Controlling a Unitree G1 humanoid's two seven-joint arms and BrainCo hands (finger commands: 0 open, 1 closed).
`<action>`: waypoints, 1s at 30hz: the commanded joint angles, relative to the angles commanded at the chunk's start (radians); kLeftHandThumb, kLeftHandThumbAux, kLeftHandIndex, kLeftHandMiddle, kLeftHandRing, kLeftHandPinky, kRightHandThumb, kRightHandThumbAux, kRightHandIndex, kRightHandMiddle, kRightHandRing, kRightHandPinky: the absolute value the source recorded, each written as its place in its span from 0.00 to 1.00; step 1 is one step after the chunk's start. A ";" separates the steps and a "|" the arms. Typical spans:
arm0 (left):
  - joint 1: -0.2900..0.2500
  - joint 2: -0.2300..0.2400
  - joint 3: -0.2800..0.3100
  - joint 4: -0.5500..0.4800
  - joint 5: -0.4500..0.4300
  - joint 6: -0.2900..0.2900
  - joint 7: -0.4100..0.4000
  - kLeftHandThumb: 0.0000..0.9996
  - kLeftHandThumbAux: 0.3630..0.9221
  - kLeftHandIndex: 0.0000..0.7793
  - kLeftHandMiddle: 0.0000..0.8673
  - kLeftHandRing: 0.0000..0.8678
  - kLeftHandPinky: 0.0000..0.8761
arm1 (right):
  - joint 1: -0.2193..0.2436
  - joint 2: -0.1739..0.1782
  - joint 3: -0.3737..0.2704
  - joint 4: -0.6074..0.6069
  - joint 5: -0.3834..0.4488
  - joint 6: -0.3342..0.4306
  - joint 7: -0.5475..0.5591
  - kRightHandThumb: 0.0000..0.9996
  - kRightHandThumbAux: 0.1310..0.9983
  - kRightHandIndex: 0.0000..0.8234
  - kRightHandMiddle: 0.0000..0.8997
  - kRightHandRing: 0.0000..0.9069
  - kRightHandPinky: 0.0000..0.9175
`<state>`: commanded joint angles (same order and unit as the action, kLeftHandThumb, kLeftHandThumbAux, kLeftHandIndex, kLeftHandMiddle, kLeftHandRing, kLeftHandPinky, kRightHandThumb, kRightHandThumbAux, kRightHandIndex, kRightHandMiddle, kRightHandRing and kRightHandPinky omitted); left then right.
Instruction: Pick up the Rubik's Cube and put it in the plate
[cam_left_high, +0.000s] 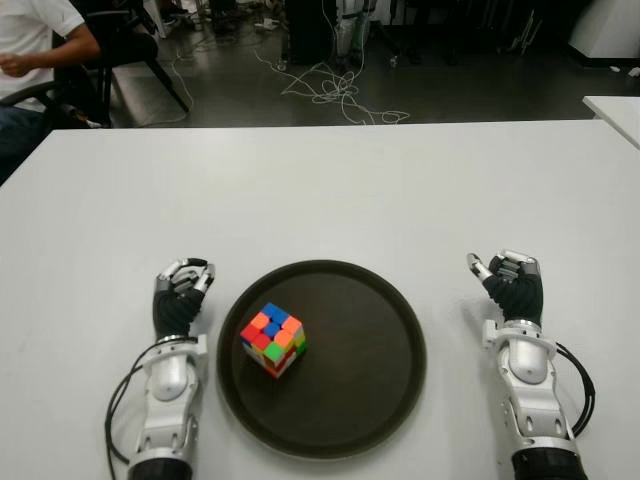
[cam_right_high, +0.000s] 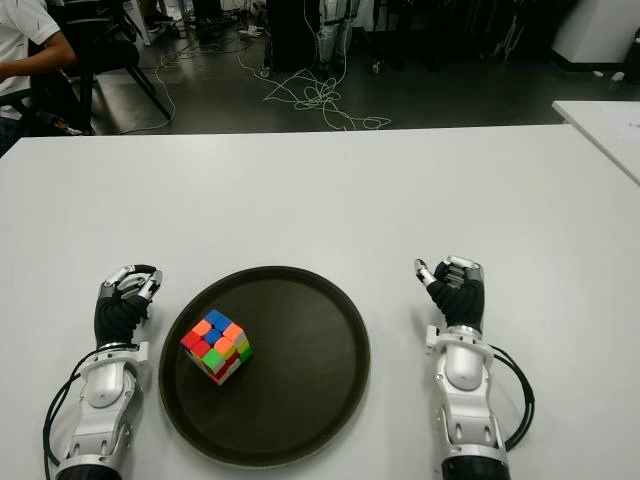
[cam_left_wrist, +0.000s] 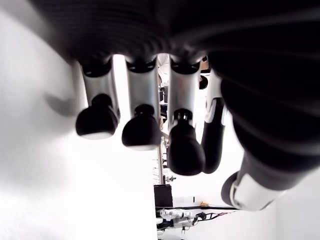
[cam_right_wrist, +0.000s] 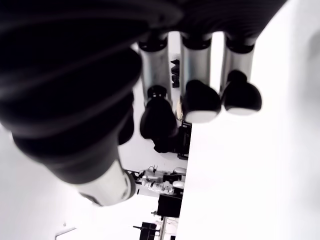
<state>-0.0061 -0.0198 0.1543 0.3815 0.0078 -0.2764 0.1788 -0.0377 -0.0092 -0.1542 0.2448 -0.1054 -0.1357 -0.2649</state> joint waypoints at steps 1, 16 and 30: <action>0.000 0.001 0.000 -0.001 -0.002 0.001 -0.003 0.72 0.60 0.57 0.92 0.95 0.94 | 0.000 0.000 0.001 0.001 -0.004 0.000 -0.003 0.36 0.82 0.97 0.95 0.95 0.93; 0.001 0.004 0.000 -0.023 0.005 0.051 -0.004 0.72 0.60 0.57 0.94 0.96 0.95 | 0.001 -0.002 0.012 0.019 -0.016 -0.044 -0.023 0.35 0.82 0.97 0.95 0.95 0.94; 0.003 0.012 -0.005 -0.024 0.016 0.054 -0.008 0.72 0.60 0.57 0.95 0.97 0.95 | -0.003 -0.008 0.014 0.057 -0.031 -0.099 -0.042 0.33 0.83 0.97 0.95 0.95 0.94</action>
<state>-0.0029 -0.0076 0.1496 0.3579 0.0238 -0.2221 0.1708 -0.0412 -0.0176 -0.1399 0.3018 -0.1360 -0.2342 -0.3064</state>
